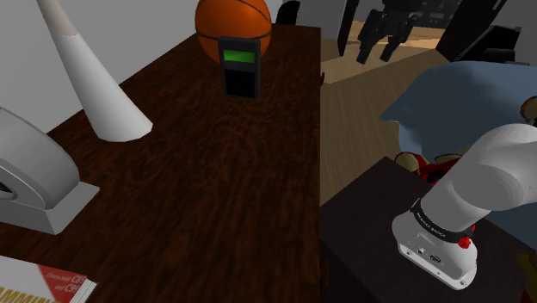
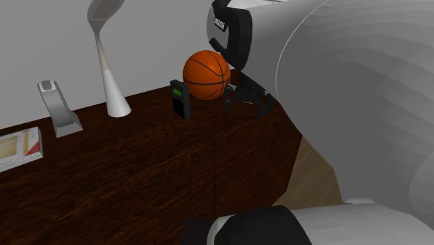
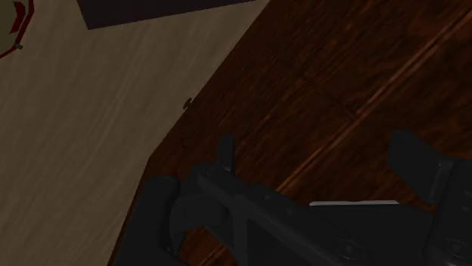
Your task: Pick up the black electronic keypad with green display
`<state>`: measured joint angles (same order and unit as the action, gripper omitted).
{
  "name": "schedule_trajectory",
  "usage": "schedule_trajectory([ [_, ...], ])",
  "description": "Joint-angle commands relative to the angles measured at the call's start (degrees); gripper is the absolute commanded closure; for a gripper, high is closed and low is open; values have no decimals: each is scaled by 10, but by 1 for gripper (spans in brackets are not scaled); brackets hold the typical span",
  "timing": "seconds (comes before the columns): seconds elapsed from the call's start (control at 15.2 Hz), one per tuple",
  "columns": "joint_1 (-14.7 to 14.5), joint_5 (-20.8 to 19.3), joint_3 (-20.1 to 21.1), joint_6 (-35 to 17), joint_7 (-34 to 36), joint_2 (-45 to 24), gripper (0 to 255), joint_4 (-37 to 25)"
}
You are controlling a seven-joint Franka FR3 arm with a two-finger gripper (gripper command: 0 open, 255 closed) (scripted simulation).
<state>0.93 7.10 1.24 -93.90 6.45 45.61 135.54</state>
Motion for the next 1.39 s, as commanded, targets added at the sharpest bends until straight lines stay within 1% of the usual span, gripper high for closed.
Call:
schedule_trajectory([
  [0.0,0,0,0,0,0,0,0,0],
  [0.4,-26,7,48,-2,16,-125,0,-114],
  [0.73,-42,0,88,11,33,-231,0,-224],
  [1.06,-58,-22,129,39,55,-341,0,-351],
  [1.32,-79,-52,161,74,77,-438,0,-471],
])
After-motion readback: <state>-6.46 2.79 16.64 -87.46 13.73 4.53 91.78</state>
